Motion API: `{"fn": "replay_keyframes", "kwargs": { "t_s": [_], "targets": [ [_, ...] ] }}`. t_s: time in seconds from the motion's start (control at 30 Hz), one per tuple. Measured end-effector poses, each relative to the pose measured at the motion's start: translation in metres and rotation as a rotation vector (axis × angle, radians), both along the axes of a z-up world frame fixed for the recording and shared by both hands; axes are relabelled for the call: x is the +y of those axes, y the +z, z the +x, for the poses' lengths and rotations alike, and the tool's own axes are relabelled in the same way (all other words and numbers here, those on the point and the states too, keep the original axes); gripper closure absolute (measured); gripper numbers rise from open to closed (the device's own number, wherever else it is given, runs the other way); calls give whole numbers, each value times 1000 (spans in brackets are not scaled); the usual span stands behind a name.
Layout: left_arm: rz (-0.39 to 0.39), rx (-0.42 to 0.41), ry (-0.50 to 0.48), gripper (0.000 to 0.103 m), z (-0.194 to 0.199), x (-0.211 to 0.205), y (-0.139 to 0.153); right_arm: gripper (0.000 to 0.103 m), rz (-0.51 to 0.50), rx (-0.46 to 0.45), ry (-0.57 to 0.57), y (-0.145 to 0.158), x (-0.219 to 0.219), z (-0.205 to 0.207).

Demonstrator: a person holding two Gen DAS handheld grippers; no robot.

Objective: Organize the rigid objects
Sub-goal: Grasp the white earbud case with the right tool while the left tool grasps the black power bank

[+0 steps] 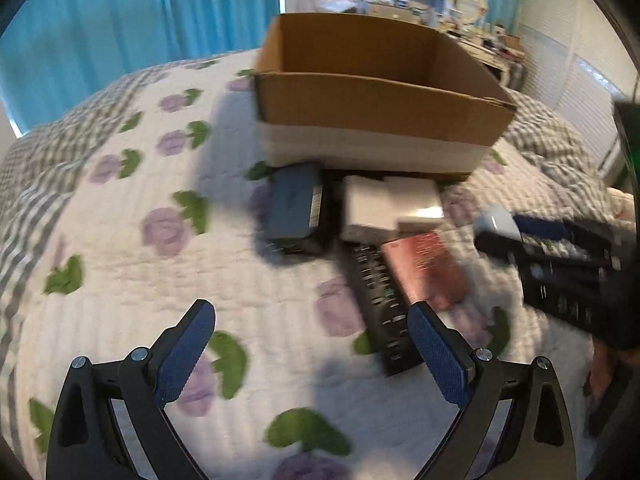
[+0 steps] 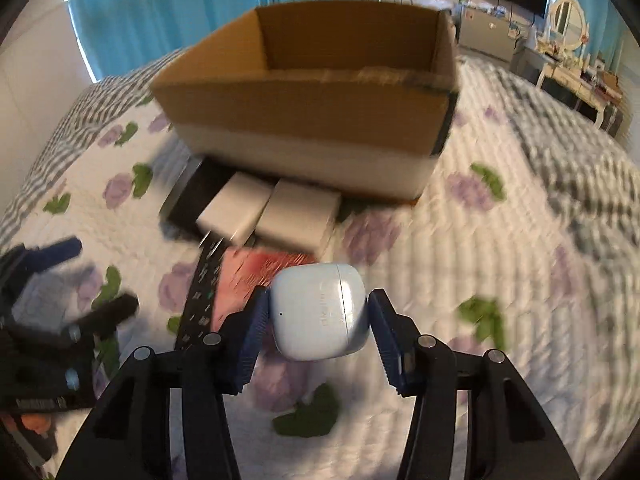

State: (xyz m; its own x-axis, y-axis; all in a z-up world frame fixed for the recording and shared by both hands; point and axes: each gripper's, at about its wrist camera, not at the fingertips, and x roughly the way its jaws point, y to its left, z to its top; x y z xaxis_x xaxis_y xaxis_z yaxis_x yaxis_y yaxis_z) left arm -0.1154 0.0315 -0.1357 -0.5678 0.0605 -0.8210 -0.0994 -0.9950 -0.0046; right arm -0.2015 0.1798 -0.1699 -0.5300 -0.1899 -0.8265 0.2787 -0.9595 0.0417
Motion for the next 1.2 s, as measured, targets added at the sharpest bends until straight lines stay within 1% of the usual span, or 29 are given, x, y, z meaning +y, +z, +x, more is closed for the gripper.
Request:
{"fn": "replay_keyframes", "kwargs": {
  "t_s": [0.13, 0.23, 0.37, 0.5, 0.63, 0.7, 0.77, 0.87, 0.9, 0.97, 1.0, 1.03, 1.07, 1.1, 1.17, 1.2],
  "targets": [
    [-22, 5, 13, 4, -17, 4, -1, 52, 58, 39, -11, 21, 8, -26],
    [-18, 4, 63, 4, -36, -8, -3, 52, 49, 56, -16, 29, 15, -39],
    [-56, -26, 96, 4, -59, -21, -9, 52, 14, 56, -19, 23, 16, -48],
    [-39, -57, 150, 4, -71, -29, -9, 52, 22, 49, 6, 13, 9, -53],
    [-66, -71, 122, 4, -87, -19, -20, 52, 18, 46, 35, 9, 0, -53],
    [-82, -81, 134, 5, -95, -18, -27, 52, 28, 52, 50, 9, -3, -51],
    [-41, -80, 146, 7, -101, -21, -31, 52, 22, 56, 52, 10, -2, -49],
    [17, -70, 135, 15, -107, -23, -34, 52, 5, 50, 40, 9, 2, -49],
    [37, -71, 121, 20, -108, -23, -34, 52, 1, 44, 37, 9, 3, -50],
    [94, -93, 107, 27, -111, -29, -36, 52, -1, 37, 34, 8, 4, -51],
    [117, -101, 99, 37, -111, -30, -37, 52, 1, 37, 35, 8, 3, -50],
    [152, -110, 81, 50, -110, -30, -37, 52, 0, 39, 34, 8, 5, -51],
    [155, -110, 70, 50, -109, -29, -36, 52, -1, 39, 35, 8, 5, -51],
    [122, -101, 57, 52, -106, -25, -34, 52, -2, 37, 36, 8, 5, -51],
    [93, -92, 51, 55, -102, -22, -31, 52, -2, 38, 34, 7, 5, -50],
    [92, -94, 55, 57, -99, -22, -29, 52, 0, 38, 33, 7, 5, -49]
  ]
}}
